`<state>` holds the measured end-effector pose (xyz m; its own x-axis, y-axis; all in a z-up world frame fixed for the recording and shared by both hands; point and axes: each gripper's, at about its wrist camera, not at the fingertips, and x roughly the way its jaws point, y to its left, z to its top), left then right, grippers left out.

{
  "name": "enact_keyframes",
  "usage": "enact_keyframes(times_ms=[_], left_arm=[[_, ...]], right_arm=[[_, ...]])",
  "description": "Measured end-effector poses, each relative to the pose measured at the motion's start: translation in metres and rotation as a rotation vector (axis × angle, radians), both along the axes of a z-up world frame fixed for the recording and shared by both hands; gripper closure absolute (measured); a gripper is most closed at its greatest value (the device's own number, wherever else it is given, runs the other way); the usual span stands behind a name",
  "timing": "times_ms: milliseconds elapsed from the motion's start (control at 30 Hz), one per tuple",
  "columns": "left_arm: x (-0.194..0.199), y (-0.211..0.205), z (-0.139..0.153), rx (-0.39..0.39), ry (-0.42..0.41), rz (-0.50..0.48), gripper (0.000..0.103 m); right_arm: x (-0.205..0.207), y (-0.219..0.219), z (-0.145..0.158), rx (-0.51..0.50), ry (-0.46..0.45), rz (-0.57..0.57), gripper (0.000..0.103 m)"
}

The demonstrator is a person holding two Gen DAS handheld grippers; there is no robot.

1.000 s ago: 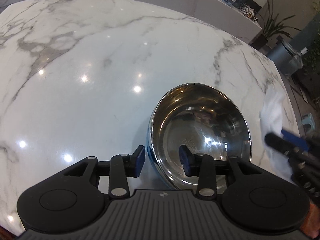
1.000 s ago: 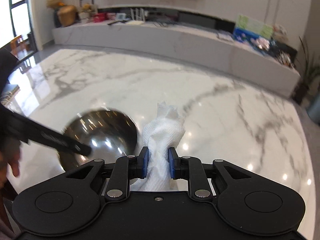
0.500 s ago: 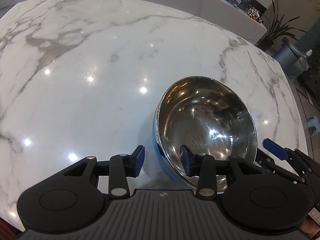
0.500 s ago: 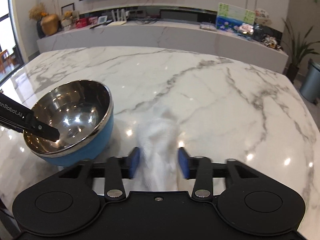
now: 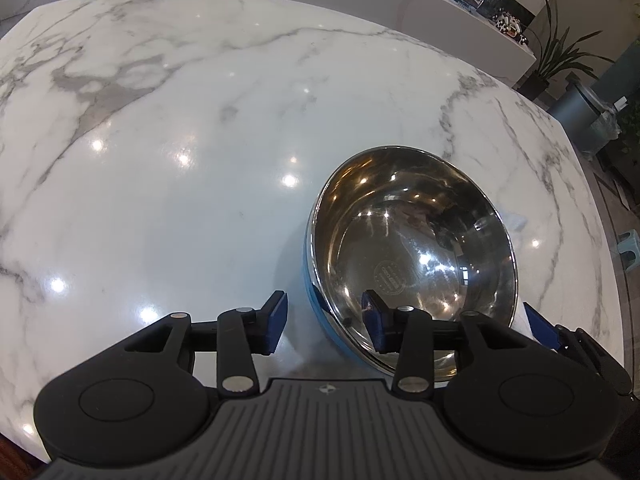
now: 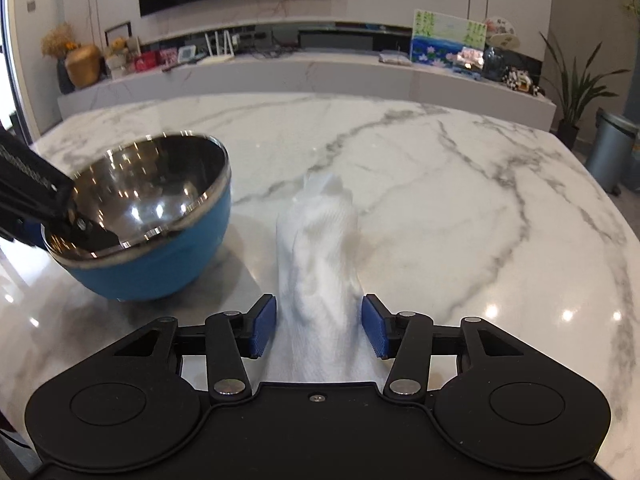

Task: Clean bowl
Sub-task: 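Set the bowl upright on the table with the left gripper while the right gripper pulls the cloth out, then hold the bowl rim with the left gripper while the right gripper wipes the outer wall with cloth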

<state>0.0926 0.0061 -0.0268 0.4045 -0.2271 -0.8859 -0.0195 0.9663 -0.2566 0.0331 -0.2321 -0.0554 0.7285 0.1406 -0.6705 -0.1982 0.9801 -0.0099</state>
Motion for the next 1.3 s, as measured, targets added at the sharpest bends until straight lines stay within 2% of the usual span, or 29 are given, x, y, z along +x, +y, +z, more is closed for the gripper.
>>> enact_keyframes(times_ms=[67, 133, 167, 233, 300, 600, 767, 967, 1300], left_arm=[[0.0, 0.0, -0.002, -0.009, 0.006, -0.001, 0.067], [0.001, -0.001, -0.004, -0.012, 0.009, -0.006, 0.072], [0.0, -0.001, -0.004, -0.014, 0.007, -0.007, 0.075], [0.0, -0.002, -0.003, -0.016, -0.002, -0.011, 0.08], [0.001, -0.004, -0.002, -0.009, -0.006, -0.013, 0.082], [0.005, -0.006, 0.0, 0.009, -0.015, -0.015, 0.084], [0.004, -0.007, 0.0, 0.009, -0.011, -0.02, 0.084], [0.004, -0.005, 0.0, 0.008, -0.011, -0.024, 0.084], [0.002, -0.007, 0.0, 0.011, -0.017, -0.036, 0.083]], right_arm=[[-0.001, 0.001, 0.0, -0.011, -0.003, -0.006, 0.062], [-0.001, 0.002, 0.0, -0.025, -0.004, -0.016, 0.071], [-0.001, 0.002, 0.001, -0.033, -0.005, -0.021, 0.08], [0.0, 0.004, 0.004, -0.05, -0.008, -0.022, 0.083], [0.0, 0.007, 0.009, -0.067, -0.016, -0.014, 0.087], [0.004, 0.02, 0.035, -0.123, -0.041, 0.026, 0.088], [-0.004, 0.037, 0.042, -0.149, -0.06, 0.086, 0.088], [-0.005, 0.046, 0.036, -0.187, -0.05, 0.12, 0.088], [-0.001, 0.049, 0.024, -0.16, 0.015, 0.14, 0.088]])
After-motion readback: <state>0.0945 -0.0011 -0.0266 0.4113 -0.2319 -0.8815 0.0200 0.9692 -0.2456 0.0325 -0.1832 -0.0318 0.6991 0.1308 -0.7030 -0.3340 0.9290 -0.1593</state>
